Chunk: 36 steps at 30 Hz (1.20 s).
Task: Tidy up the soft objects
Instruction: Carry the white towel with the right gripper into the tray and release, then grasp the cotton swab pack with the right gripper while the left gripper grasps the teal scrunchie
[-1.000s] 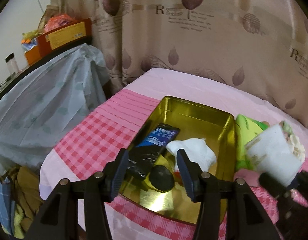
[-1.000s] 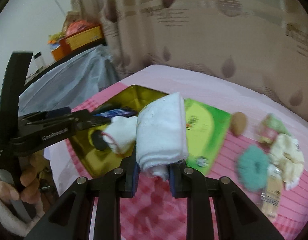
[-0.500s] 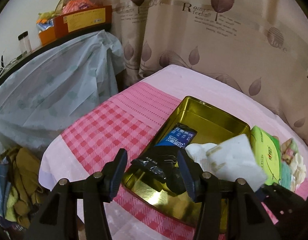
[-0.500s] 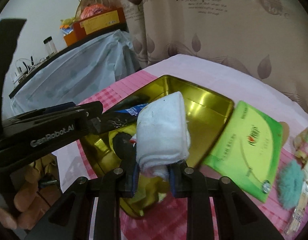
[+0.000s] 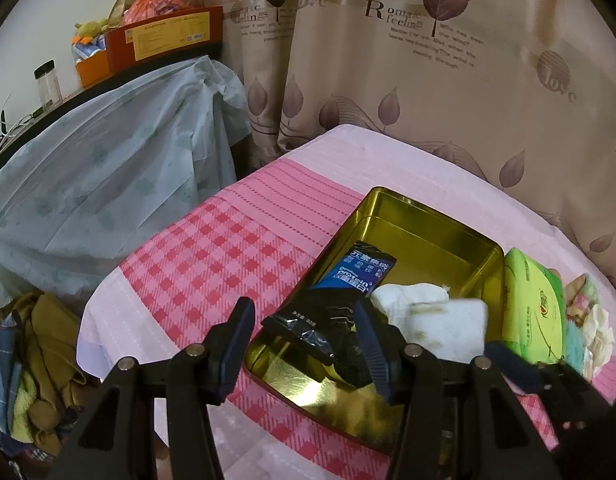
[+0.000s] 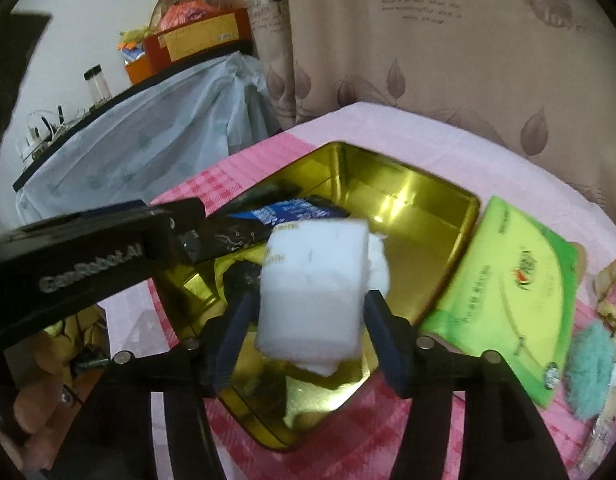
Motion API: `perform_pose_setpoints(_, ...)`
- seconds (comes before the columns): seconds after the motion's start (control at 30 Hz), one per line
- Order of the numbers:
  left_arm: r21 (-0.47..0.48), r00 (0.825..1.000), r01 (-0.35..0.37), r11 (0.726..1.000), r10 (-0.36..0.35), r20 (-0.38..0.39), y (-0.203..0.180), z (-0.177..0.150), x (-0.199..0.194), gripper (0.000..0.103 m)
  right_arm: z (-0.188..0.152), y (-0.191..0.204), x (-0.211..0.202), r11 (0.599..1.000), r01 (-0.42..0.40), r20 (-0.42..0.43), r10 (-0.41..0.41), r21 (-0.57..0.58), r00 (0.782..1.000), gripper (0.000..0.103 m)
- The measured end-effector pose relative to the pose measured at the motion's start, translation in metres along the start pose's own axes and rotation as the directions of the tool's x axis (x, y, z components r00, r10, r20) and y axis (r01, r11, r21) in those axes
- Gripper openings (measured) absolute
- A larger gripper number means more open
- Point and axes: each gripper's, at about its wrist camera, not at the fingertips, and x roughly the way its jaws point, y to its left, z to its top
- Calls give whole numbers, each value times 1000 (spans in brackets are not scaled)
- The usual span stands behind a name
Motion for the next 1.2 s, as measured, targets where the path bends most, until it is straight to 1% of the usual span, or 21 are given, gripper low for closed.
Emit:
perform_pose_setpoints(0.1, 4, 1000, 0, 1000, 0, -1, -1, -1, 0, 53, -1, -7, -17, 1000, 7, 32, -7, 15, 999, 62)
perform_pose_setpoints(0.33, 23, 1000, -6, 1000, 6, 2, -5, -2, 0, 53, -12, -40, -57, 995, 53, 82, -60, 82, 995, 66)
perform_pose_setpoints(0.43, 29, 1000, -7, 1000, 7, 4, -6, -2, 0, 53, -19, -61, -74, 989, 88, 97, -100, 121, 990, 67)
perform_pose_setpoints(0.53, 41, 1000, -10, 999, 10, 5, -8, -3, 0, 53, -30, -87, -87, 976, 148, 97, -165, 157, 982, 69)
perform_pose_setpoints(0.67, 59, 1000, -15, 998, 15, 8, -12, -5, -2, 53, -50, -132, -99, 942, 255, 58, -273, 220, 960, 69)
perform_pose_setpoints(0.73, 67, 1000, -17, 998, 17, 9, -14, -6, -1, 53, -61, -155, -102, 916, 312, 23, -328, 253, 944, 69)
perform_pose_setpoints(0.87, 90, 999, -30, 995, 28, 18, -19, -8, -2, 53, -83, -194, -102, 872, 384, -47, -388, 303, 920, 69)
perform_pose_setpoints(0.97, 114, 999, -34, 993, 31, 27, -25, -10, -3, 53, -99, -212, -97, 853, 403, -86, -398, 333, 913, 69)
perform_pose_setpoints(1.07, 143, 999, -40, 989, 35, 37, -32, -13, -4, 53, -107, -226, -90, 845, 403, -108, -391, 352, 914, 69)
perform_pose_setpoints(1.2, 194, 998, -46, 980, 39, 42, -44, -19, -4, 53, -110, -235, -81, 842, 395, -115, -381, 368, 918, 69)
